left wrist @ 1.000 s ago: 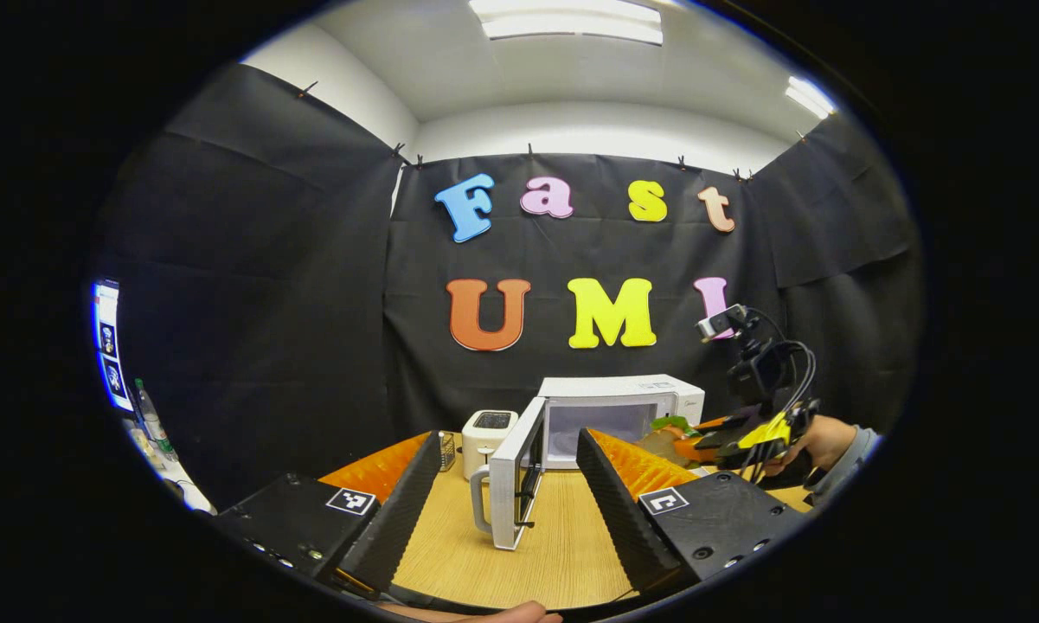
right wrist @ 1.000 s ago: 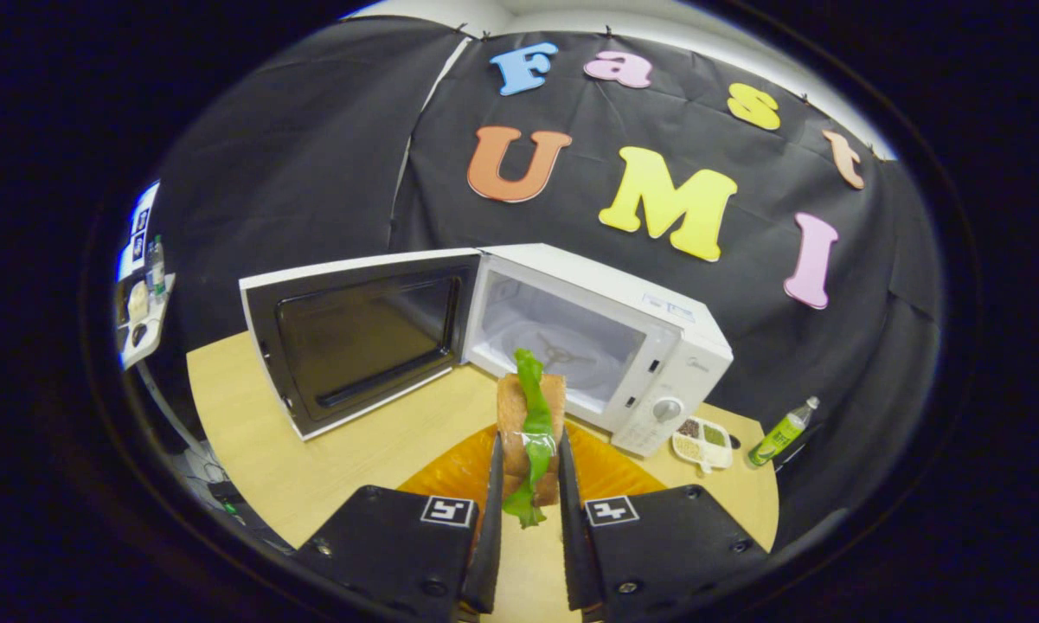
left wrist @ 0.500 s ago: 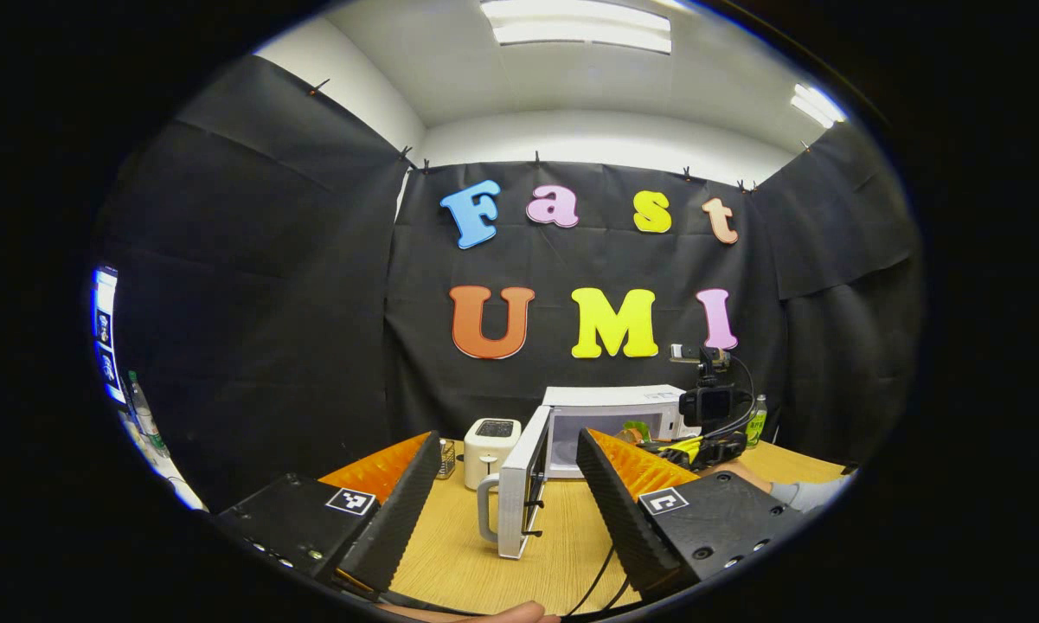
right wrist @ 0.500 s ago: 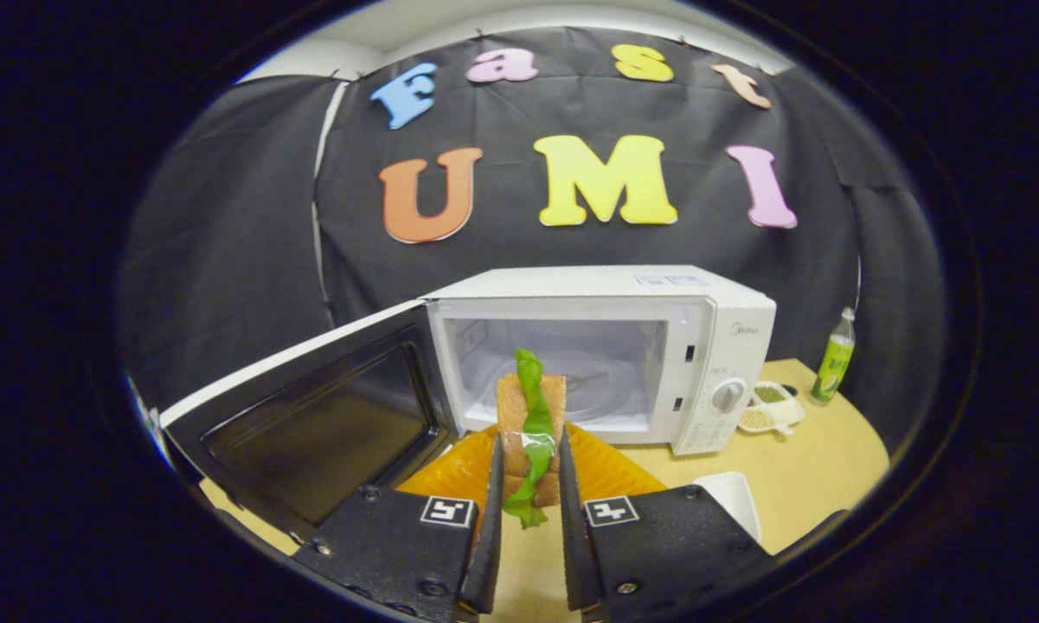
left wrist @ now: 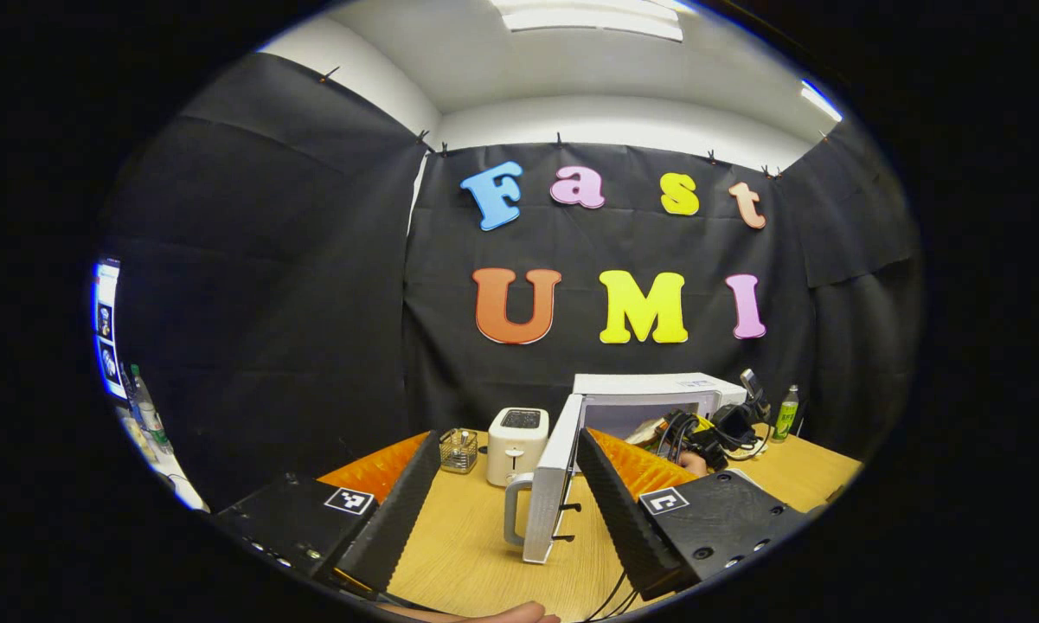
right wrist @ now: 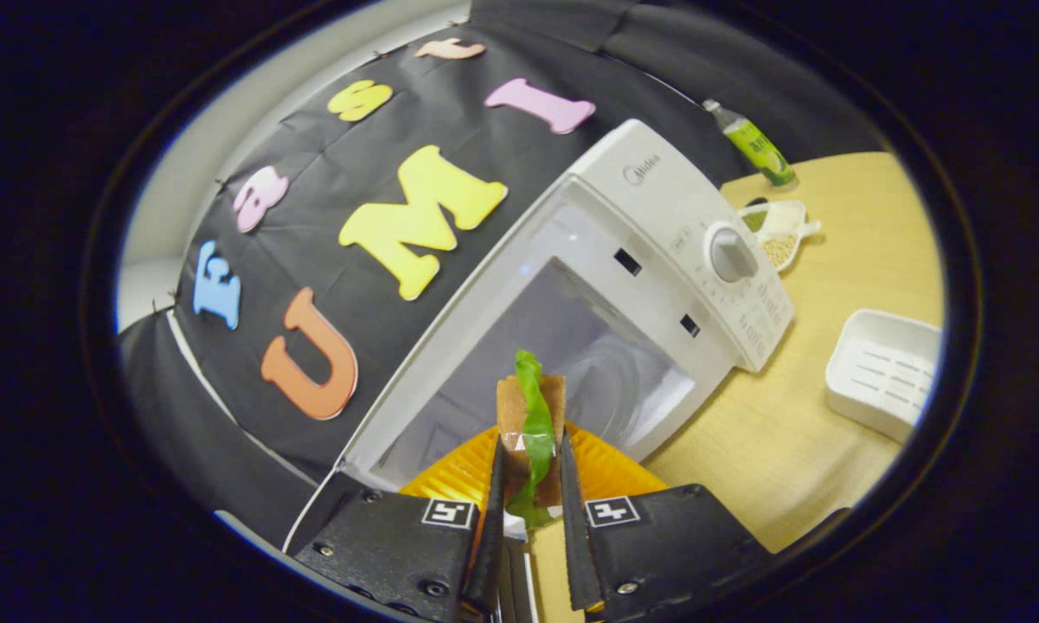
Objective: Open the microwave oven with the left hand, put the food in, and close the microwave oven.
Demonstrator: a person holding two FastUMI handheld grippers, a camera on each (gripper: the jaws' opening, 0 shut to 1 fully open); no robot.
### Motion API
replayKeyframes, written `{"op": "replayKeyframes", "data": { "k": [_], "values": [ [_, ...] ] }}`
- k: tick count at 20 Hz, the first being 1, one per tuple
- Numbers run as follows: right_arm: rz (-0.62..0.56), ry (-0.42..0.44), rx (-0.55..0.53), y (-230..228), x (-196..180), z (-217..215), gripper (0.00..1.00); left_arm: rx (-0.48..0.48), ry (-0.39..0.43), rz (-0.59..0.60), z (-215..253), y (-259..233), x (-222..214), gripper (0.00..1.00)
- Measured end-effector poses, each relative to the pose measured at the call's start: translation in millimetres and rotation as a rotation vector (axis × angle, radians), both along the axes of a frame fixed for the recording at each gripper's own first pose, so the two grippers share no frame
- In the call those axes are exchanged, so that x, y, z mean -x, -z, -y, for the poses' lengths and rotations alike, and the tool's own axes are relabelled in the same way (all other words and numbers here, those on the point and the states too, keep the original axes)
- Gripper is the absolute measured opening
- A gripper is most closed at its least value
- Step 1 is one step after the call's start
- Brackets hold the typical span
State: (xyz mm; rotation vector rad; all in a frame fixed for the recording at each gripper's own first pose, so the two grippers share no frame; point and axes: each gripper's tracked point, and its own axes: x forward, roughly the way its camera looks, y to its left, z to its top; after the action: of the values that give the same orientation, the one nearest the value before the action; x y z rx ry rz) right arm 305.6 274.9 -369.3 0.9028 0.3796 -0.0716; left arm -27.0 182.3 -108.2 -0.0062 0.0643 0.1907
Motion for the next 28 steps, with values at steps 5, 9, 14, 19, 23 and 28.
{"op": "replayKeyframes", "data": {
  "k": [5,9,14,19,23,28],
  "values": [
    [-0.047,0.082,-0.115,35,-41,-9,0.34,-0.038,-0.011,-0.030,-6,9,-15,0.84],
    [-0.065,0.070,-0.086,49,-55,-20,0.37,-0.038,-0.005,-0.057,-5,22,-26,0.84],
    [-0.066,0.089,0.074,70,-64,-8,0.47,-0.024,-0.016,-0.069,-9,27,-32,0.95],
    [-0.076,0.104,0.218,80,-66,4,0.43,-0.032,-0.004,-0.070,-5,25,-29,0.95],
    [-0.085,0.094,0.454,76,-58,15,0.52,-0.035,0.003,-0.081,-5,28,-25,0.95],
    [-0.023,-0.039,0.592,57,-32,4,0.91,-0.070,-0.010,-0.093,-20,24,-17,0.84]
  ]
}}
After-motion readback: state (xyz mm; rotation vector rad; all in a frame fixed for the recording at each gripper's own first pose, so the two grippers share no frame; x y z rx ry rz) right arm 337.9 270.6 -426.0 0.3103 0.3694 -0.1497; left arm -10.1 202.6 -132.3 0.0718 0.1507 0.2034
